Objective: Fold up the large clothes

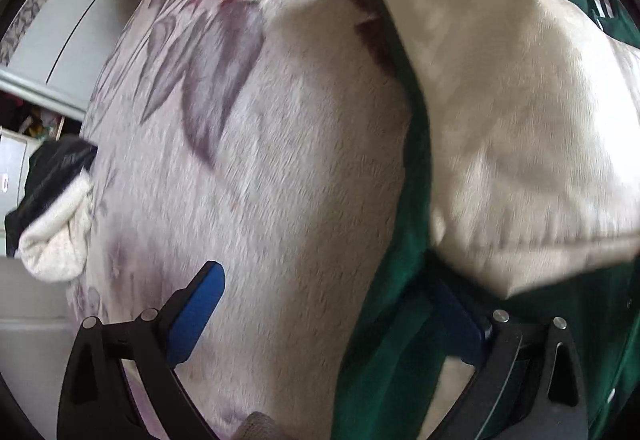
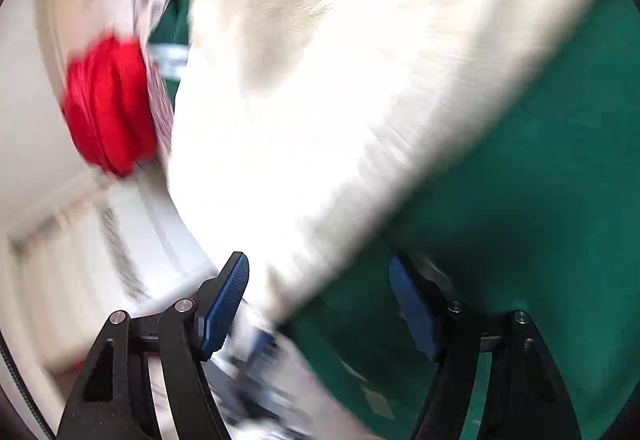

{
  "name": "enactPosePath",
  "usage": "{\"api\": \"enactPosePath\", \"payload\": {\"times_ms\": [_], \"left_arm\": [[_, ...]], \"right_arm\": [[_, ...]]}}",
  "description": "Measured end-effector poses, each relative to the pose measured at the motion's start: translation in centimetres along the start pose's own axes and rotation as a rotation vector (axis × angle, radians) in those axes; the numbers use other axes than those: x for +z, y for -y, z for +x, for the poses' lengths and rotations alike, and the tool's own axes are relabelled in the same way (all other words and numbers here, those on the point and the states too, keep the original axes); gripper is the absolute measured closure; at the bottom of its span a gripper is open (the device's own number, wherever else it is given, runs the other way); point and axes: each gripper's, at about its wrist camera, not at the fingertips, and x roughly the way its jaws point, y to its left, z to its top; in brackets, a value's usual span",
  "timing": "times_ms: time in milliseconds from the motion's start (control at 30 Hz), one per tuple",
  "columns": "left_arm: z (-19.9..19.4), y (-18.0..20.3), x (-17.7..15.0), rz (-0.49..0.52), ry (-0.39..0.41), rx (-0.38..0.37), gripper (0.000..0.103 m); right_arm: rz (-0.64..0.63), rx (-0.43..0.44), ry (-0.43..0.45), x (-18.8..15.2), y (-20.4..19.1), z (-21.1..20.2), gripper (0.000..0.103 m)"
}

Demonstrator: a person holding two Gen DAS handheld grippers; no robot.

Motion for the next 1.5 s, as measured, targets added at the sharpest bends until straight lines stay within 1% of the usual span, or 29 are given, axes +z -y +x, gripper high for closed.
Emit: {"api": "enactPosePath", "payload": {"times_ms": [33,67,133,233,267,300,367,400,433,467,500,533,567,600,667,733,800,833,867,900,967,1033,1067,1100,1200,1300,1367,1433,1500], "left_arm": [[0.6,0.2,0.5,0.019,-0.004,0.028,0.000],[1.2,0.4,1.0,0.032,-0.008,0.050,0.000],[2.0,0.0,1.4,0.023,-0.008,0.044,0.000],[2.4,-1.4,1.3,-0.014,0.008,0.037,0.000],[2.7,-1.8,1.3,-0.033,0.003,0.016,0.000],[3.1,-2.4,1.2,-0.061,-0.009,-0.022,0.000],[3.2,-3.1,1.3,-0.094,-0.031,-0.054,0.000],[2.8,-3.2,1.2,-0.090,-0.039,-0.054,0.000],[2.1,-3.4,1.1,-0.085,-0.040,-0.056,0.000],[1.3,-3.7,0.8,-0.085,-0.034,-0.061,0.000],[0.2,-4.0,0.2,-0.081,-0.020,-0.075,0.000],[-1.1,-4.3,-0.7,-0.066,-0.003,-0.076,0.000],[-2.0,-4.4,-1.5,-0.052,0.010,-0.064,0.000],[-2.9,-4.6,-2.6,-0.040,0.022,-0.058,0.000],[-4.4,-5.1,-5.2,-0.014,0.021,-0.057,0.000],[-4.8,-5.5,-7.5,0.003,-0.005,-0.064,0.000],[-4.2,-5.3,-10.0,0.026,-0.042,-0.064,0.000],[-3.8,-5.1,-10.8,0.036,-0.057,-0.062,0.000],[-2.8,-4.7,-11.7,0.046,-0.088,-0.073,0.000],[-2.1,-4.2,-12.5,0.050,-0.112,-0.079,0.000],[-1.0,-3.4,-13.8,0.060,-0.136,-0.077,0.000],[0.2,-2.9,-14.8,0.071,-0.170,-0.070,0.000],[0.4,-2.9,-15.1,0.065,-0.173,-0.074,0.000],[0.2,-3.0,-15.3,0.061,-0.167,-0.071,0.000],[-1.3,-2.9,-15.4,0.078,-0.143,-0.054,0.000],[-4.2,-2.6,-15.2,0.084,-0.095,-0.051,0.000],[-6.2,-2.2,-15.1,0.093,-0.050,-0.033,0.000],[-8.2,-1.4,-15.1,0.097,-0.014,-0.015,0.000],[-9.7,-0.5,-15.0,0.079,0.007,-0.007,0.000]], "right_arm": [[0.024,0.017,0.029,-0.2,-0.4,0.7,0.083],[0.029,0.007,0.054,-0.1,-1.3,1.1,0.088],[-0.026,0.023,0.095,-0.5,-3.7,0.2,0.091],[-0.156,-0.022,0.125,-2.2,-7.1,-0.7,0.091],[-0.183,-0.062,0.120,-2.3,-7.4,-0.7,0.091],[-0.200,-0.122,0.108,-1.4,-6.8,-2.5,0.091],[-0.174,-0.242,0.074,-1.0,-5.3,-1.5,0.086],[-0.154,-0.289,0.031,-0.6,-4.4,-1.4,0.079],[-0.143,-0.306,0.008,0.1,-2.9,-2.7,0.077],[-0.144,-0.310,-0.002,-0.3,-2.9,-3.4,0.074],[-0.163,-0.316,-0.007,-0.9,-3.2,-4.2,0.063],[-0.193,-0.326,-0.012,-2.2,-3.4,-5.6,0.048],[-0.220,-0.337,-0.013,-3.8,-3.3,-7.5,0.042],[-0.234,-0.359,-0.010,-6.1,-2.1,-9.8,0.038],[-0.230,-0.443,0.031,-9.4,0.3,-14.2,0.038],[-0.193,-0.568,0.118,-10.9,3.8,-20.4,0.038],[-0.152,-0.668,0.212,-11.2,7.5,-26.2,0.038],[-0.134,-0.736,0.262,-11.2,9.3,-28.7,0.038],[-0.113,-0.787,0.294,-11.4,10.8,-30.3,0.038],[-0.086,-0.815,0.313,-11.4,12.5,-31.8,0.038],[-0.049,-0.823,0.291,-10.8,15.8,-32.8,0.038],[-0.069,-0.861,0.272,-10.7,18.0,-32.6,0.070],[-0.062,-0.896,0.259,-11.1,19.1,-32.6,0.072],[-0.054,-0.935,0.222,-11.7,19.8,-32.5,0.076],[-0.131,-1.000,0.193,-13.0,18.3,-32.1,0.076],[-0.134,-0.994,0.105,-13.7,15.4,-30.9,0.075],[-0.185,-0.958,0.108,-14.0,12.9,-32.7,0.073],[-0.236,-0.960,0.129,-14.3,11.8,-35.4,0.062],[-0.277,-0.953,0.148,-13.5,10.9,-36.0,0.060]]}}
